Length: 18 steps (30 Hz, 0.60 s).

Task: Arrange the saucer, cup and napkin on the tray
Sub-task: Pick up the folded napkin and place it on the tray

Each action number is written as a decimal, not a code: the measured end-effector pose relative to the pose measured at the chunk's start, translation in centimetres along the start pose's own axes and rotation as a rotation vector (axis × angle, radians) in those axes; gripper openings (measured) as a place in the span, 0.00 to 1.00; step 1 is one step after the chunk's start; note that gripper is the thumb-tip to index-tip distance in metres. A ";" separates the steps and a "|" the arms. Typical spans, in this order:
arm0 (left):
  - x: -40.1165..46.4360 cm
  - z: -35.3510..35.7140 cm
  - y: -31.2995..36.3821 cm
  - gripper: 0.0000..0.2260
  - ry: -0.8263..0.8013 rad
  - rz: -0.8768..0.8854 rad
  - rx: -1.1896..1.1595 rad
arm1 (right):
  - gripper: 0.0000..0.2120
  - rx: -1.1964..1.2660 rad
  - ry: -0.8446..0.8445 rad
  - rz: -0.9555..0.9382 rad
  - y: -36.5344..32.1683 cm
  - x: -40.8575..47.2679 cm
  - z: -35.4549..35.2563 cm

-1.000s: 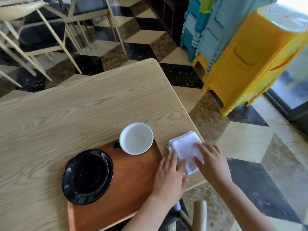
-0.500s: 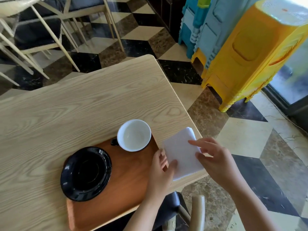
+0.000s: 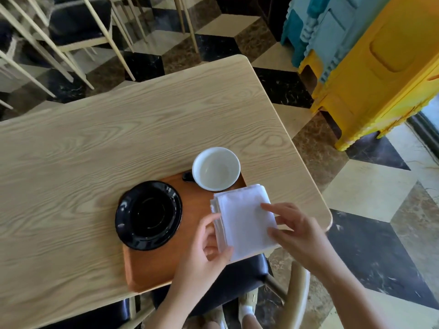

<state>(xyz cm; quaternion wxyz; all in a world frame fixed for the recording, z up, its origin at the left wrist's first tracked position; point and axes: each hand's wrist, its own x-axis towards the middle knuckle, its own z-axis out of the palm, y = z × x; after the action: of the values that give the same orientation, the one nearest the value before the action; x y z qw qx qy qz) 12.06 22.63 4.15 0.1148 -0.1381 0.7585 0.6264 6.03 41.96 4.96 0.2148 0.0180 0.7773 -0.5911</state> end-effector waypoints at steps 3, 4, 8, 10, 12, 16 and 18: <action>0.0 -0.8 -1.6 0.21 0.051 0.076 0.257 | 0.24 -0.196 -0.046 -0.030 0.9 0.9 1.6; 0.1 -0.8 -2.1 0.21 0.070 0.094 0.316 | 0.23 -0.256 -0.058 -0.038 1.4 1.3 2.0; 0.7 -0.3 -3.7 0.21 0.116 0.090 0.466 | 0.23 -0.469 -0.079 -0.081 3.1 2.1 3.4; 0.8 0.0 -4.2 0.21 0.131 0.072 0.522 | 0.23 -0.528 -0.069 -0.114 3.4 2.2 3.9; 0.7 0.3 -4.6 0.21 0.153 0.087 0.579 | 0.22 -0.620 -0.047 -0.143 3.4 2.1 4.3; 0.4 0.6 -5.6 0.23 0.196 0.184 0.760 | 0.24 -0.878 -0.011 -0.191 3.6 1.7 5.2; 0.4 0.7 -5.9 0.24 0.223 0.209 0.808 | 0.23 -1.009 0.090 -0.238 4.1 1.6 5.4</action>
<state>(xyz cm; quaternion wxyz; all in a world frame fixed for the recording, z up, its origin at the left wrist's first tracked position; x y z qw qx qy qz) 13.79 22.23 -1.57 0.0130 -0.0713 0.9605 0.2687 7.41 37.82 -0.45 0.0942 -0.1510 0.9707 -0.1617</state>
